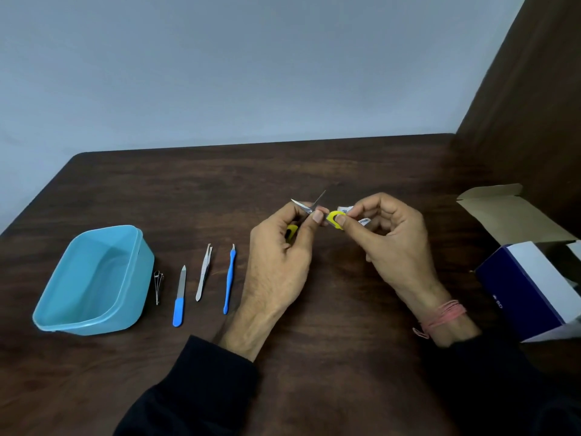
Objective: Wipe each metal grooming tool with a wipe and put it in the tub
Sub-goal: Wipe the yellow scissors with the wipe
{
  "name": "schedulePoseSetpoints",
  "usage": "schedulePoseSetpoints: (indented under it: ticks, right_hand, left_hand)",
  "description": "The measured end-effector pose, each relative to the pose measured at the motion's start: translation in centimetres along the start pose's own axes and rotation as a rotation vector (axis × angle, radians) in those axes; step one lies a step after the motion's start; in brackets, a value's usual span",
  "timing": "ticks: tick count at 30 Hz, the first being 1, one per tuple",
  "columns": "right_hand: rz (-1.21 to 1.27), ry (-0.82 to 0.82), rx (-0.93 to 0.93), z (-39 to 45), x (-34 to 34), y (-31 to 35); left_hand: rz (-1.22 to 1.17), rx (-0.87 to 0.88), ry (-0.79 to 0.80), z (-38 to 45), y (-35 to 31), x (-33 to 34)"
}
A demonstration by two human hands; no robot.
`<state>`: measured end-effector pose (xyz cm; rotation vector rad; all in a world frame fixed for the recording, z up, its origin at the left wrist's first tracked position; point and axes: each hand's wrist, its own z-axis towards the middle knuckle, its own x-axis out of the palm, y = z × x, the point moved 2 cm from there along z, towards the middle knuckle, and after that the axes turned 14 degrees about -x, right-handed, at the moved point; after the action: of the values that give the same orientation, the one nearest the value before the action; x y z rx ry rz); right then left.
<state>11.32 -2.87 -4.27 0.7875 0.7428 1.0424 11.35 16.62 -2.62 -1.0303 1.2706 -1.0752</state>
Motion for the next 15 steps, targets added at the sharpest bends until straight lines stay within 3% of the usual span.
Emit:
schedulePoseSetpoints:
  ticks: [4, 10, 15]
  right_hand:
    - [-0.119, -0.025, -0.094, -0.26, -0.05, 0.30]
    - [-0.475, 0.074, -0.363, -0.75, 0.61, 0.89]
    - [-0.324, 0.203, -0.284, -0.36, 0.65, 0.08]
  left_hand:
    - [-0.003, 0.012, -0.014, 0.00, -0.18, 0.13]
    - [0.085, 0.028, -0.105, -0.09, 0.18, 0.17]
    - [0.088, 0.033, -0.109, 0.10, 0.01, -0.16]
